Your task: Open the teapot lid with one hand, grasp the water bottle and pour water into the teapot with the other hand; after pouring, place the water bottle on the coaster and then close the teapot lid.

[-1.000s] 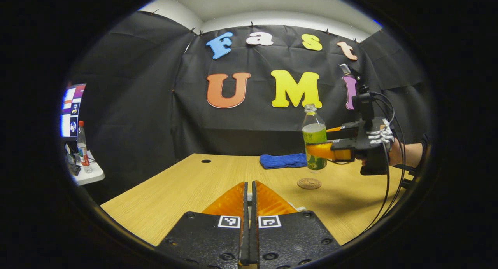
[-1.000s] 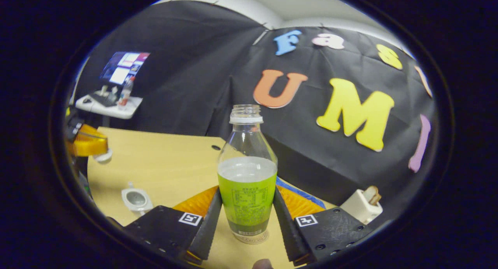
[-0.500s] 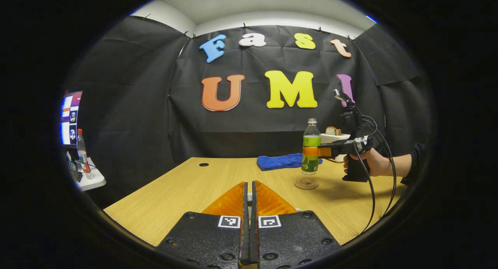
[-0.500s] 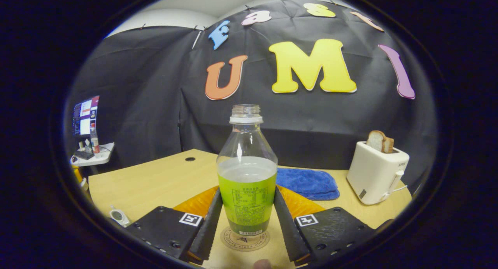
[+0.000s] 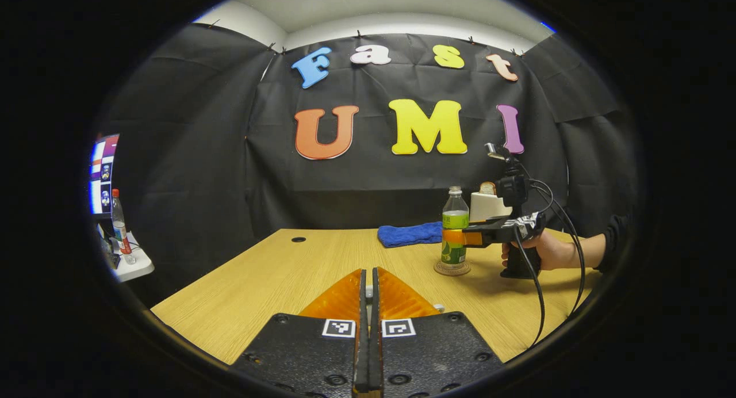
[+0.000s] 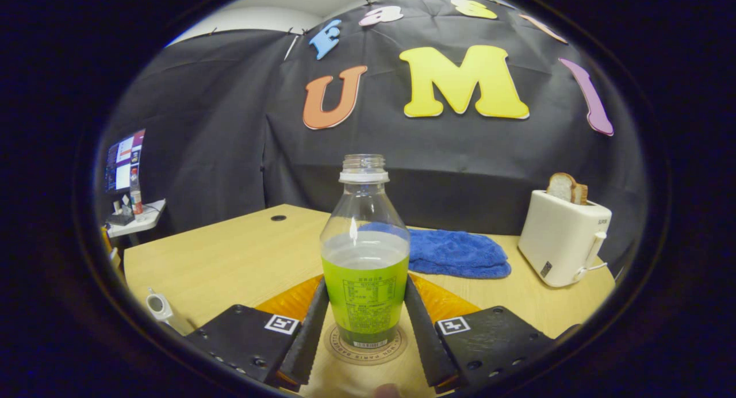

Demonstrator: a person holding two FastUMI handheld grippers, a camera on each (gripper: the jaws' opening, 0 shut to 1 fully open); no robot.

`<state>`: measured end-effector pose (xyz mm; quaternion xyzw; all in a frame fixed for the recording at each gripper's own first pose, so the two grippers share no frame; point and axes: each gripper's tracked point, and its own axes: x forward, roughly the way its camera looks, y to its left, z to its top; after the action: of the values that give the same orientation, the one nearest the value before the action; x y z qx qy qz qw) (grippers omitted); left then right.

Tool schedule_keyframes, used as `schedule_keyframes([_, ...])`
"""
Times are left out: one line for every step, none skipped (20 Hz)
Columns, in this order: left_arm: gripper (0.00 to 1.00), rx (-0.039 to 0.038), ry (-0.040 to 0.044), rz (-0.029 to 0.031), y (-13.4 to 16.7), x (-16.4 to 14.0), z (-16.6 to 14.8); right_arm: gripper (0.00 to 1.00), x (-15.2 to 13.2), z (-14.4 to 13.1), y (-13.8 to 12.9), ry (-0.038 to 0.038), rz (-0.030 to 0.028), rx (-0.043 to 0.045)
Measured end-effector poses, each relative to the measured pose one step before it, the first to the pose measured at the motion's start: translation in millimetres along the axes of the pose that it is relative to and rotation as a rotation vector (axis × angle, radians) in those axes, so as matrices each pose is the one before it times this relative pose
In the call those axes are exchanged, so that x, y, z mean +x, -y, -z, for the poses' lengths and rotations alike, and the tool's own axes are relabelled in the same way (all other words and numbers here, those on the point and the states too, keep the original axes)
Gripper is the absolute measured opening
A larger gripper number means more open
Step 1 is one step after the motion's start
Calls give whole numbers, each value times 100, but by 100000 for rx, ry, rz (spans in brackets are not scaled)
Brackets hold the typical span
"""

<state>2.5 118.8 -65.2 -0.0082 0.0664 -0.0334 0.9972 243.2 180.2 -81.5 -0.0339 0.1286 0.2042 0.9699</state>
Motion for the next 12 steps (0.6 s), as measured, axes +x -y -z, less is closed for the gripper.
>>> schedule_keyframes([3, -251, 218, -18, 4, -38, -38, 72, -40, 32, -4, 27, 391, 186])
schedule_keyframes([3, -233, 410, -59, -13, -78, -90, 72, -4, 186, 22, -65, 274, -50])
schedule_keyframes([3, -347, 171, -138, 97, 115, 2, 75, 93, 17, 25, -357, 28, -172])
schedule_keyframes([3, -380, 191, -502, -22, 10, -18, 75, -35, -134, -36, -628, -497, 702])
schedule_keyframes([3, -515, -136, -3, 43, 126, 135, 84, 179, 177, -224, -704, -750, 575])
schedule_keyframes([3, -648, 238, 121, 259, 88, -54, 91, -84, 76, -110, 188, 209, 316])
schedule_keyframes([3, -653, 312, 333, 269, 131, -192, 97, -296, -403, 44, 1126, 49, -24])
schedule_keyframes([3, -285, 439, 93, 188, 9, -188, 97, -478, -80, 175, 301, 476, -1057])
schedule_keyframes([3, -216, 687, -248, 118, -19, -352, 96, -463, -300, 200, 435, 650, -678])
schedule_keyframes([3, -548, 829, -351, 97, 118, -278, 97, -767, -295, 3, 1007, -46, 265])
schedule_keyframes([3, -1093, 429, 163, 182, 67, -74, 97, -854, -444, 287, 1459, 674, 278])
schedule_keyframes([3, -1287, 300, 350, 298, 218, -49, 97, -1128, -258, 530, 930, 1029, 97])
